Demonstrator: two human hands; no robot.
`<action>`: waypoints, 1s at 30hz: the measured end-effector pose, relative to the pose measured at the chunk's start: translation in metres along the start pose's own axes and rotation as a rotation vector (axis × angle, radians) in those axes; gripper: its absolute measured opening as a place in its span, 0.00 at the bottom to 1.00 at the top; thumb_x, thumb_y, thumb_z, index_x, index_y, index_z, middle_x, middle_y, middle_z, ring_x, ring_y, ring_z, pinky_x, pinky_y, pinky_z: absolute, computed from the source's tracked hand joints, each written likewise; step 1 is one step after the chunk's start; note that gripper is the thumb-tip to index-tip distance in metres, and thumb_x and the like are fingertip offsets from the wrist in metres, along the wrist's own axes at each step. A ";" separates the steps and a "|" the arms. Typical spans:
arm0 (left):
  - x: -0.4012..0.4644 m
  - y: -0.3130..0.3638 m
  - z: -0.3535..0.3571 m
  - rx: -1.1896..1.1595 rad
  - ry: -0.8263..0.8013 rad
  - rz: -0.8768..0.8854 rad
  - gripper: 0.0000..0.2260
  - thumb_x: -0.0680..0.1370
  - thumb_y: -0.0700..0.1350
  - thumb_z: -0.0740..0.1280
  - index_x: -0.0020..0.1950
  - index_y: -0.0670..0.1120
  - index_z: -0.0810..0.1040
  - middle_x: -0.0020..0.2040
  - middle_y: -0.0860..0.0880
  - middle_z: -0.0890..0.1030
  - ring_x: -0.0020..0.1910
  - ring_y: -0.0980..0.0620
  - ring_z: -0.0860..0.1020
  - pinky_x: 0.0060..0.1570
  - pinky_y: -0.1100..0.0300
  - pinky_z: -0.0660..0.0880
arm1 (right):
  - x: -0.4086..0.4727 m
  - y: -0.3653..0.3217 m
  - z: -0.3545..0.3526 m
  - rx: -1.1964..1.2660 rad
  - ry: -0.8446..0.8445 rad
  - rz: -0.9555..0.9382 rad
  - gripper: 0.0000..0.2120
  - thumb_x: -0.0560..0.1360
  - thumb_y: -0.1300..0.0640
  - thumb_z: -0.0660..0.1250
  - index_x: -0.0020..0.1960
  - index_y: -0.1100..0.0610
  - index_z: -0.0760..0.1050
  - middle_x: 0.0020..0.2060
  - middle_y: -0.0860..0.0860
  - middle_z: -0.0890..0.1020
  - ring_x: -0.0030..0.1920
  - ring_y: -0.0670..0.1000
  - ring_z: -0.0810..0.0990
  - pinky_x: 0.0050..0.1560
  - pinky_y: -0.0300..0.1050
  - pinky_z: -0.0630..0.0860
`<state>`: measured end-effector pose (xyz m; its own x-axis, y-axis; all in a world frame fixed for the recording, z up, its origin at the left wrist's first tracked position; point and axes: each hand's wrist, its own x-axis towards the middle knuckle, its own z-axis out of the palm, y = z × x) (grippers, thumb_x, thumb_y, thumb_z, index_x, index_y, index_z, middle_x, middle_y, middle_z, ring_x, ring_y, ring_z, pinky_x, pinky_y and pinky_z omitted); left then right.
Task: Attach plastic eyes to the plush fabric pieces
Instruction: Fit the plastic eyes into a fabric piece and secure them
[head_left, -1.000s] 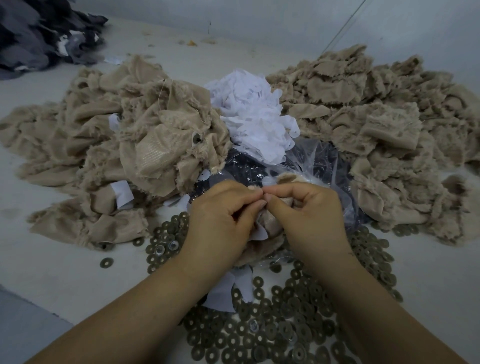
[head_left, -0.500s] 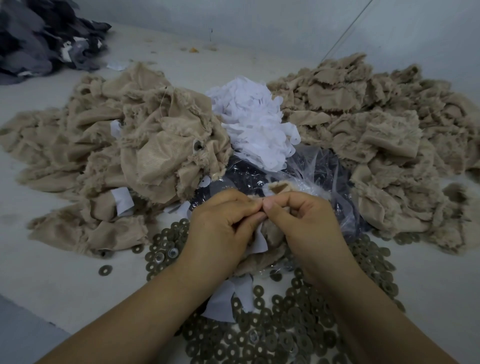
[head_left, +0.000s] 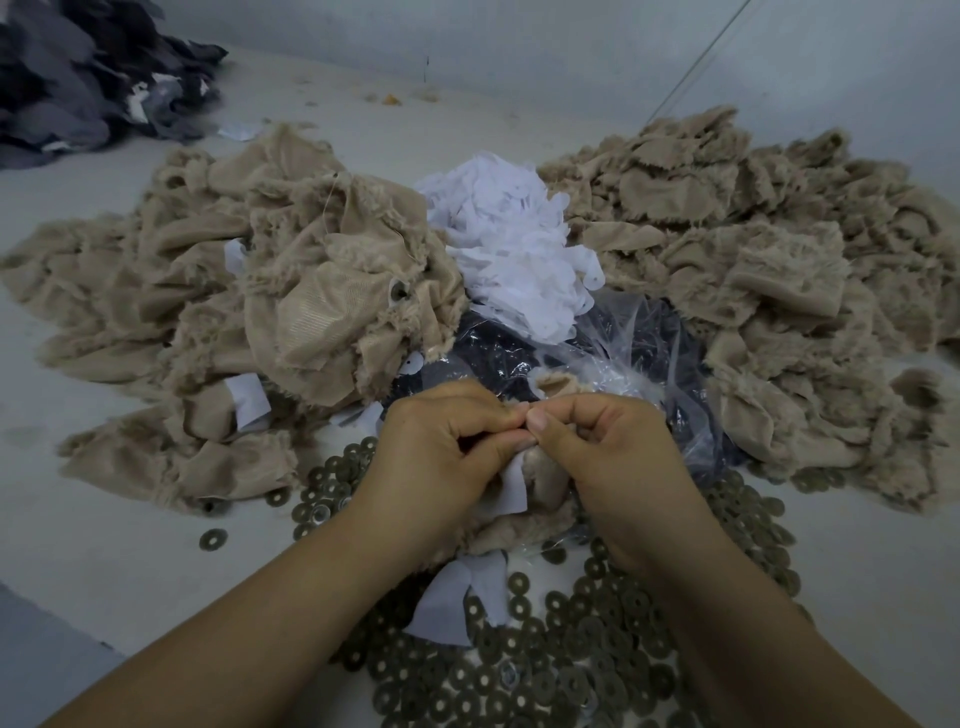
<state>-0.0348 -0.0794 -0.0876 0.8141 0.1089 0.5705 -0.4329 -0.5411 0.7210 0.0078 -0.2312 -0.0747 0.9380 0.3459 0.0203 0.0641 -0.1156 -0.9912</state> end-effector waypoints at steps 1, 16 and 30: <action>0.000 0.000 -0.001 -0.007 -0.002 -0.003 0.07 0.72 0.42 0.73 0.47 0.41 0.86 0.40 0.48 0.85 0.41 0.58 0.81 0.44 0.71 0.75 | 0.000 0.000 0.000 0.003 0.002 0.003 0.10 0.78 0.60 0.69 0.41 0.55 0.85 0.28 0.57 0.83 0.28 0.54 0.79 0.33 0.49 0.81; -0.004 -0.003 0.003 -0.105 0.042 -0.046 0.09 0.73 0.40 0.72 0.51 0.39 0.84 0.41 0.54 0.83 0.41 0.62 0.81 0.44 0.70 0.76 | -0.005 -0.004 0.006 0.119 0.006 -0.003 0.14 0.79 0.65 0.67 0.41 0.52 0.85 0.41 0.53 0.88 0.47 0.52 0.87 0.51 0.47 0.84; -0.006 -0.004 0.000 -0.177 0.025 -0.145 0.11 0.73 0.40 0.74 0.54 0.47 0.84 0.41 0.51 0.84 0.40 0.57 0.82 0.43 0.65 0.78 | -0.005 -0.003 0.008 0.143 0.006 0.000 0.14 0.79 0.64 0.67 0.43 0.50 0.86 0.40 0.53 0.88 0.45 0.52 0.87 0.47 0.45 0.84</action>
<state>-0.0383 -0.0781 -0.0941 0.8640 0.1967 0.4636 -0.3746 -0.3641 0.8527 0.0004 -0.2253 -0.0728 0.9400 0.3405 0.0206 0.0153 0.0182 -0.9997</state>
